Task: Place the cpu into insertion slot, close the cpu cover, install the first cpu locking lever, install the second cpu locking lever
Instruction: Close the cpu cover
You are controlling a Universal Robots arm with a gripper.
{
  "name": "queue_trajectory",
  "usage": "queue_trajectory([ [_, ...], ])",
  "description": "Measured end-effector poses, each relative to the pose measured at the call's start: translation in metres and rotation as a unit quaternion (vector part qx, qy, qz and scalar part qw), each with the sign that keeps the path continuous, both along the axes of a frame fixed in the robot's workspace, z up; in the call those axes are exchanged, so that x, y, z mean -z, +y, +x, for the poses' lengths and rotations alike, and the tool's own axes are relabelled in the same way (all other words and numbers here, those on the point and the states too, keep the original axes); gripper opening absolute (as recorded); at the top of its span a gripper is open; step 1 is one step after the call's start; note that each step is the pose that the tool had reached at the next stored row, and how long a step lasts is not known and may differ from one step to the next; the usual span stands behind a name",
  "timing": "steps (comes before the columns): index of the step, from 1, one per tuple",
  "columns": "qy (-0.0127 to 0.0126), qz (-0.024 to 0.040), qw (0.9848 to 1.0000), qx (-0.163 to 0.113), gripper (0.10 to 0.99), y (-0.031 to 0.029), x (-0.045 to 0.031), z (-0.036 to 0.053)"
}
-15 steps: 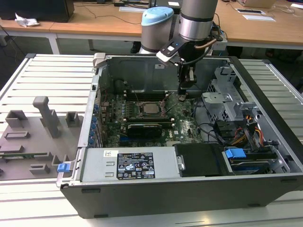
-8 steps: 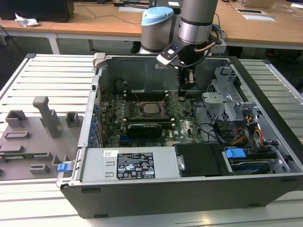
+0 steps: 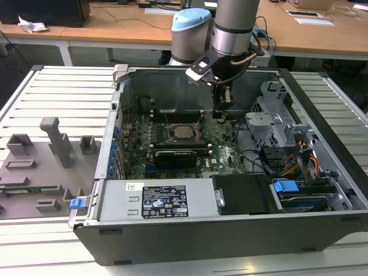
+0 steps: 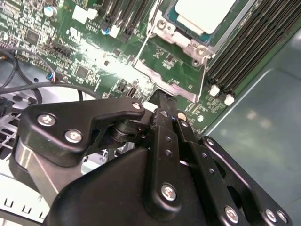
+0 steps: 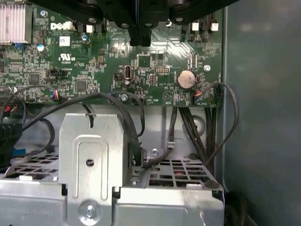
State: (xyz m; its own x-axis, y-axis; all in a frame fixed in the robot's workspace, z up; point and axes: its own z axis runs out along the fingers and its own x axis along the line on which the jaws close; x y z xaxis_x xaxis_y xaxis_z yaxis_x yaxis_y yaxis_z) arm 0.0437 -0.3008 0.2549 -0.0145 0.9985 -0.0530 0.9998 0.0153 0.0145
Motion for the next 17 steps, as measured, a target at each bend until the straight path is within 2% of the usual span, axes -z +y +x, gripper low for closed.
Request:
queue_trajectory([
  [4,0.0000,0.0001,1.0000,0.000,0.110,0.0000,0.0001,-0.0087],
  [5,0.0000,0.0000,1.0000,0.000,0.110,0.0000,0.0002,-0.0152],
  [13,0.0000,0.0000,1.0000,0.000,0.110,0.0000,0.0012,-0.0268],
  [17,0.0000,0.0000,1.0000,0.000,0.110,0.0000,0.0016,-0.0298],
])
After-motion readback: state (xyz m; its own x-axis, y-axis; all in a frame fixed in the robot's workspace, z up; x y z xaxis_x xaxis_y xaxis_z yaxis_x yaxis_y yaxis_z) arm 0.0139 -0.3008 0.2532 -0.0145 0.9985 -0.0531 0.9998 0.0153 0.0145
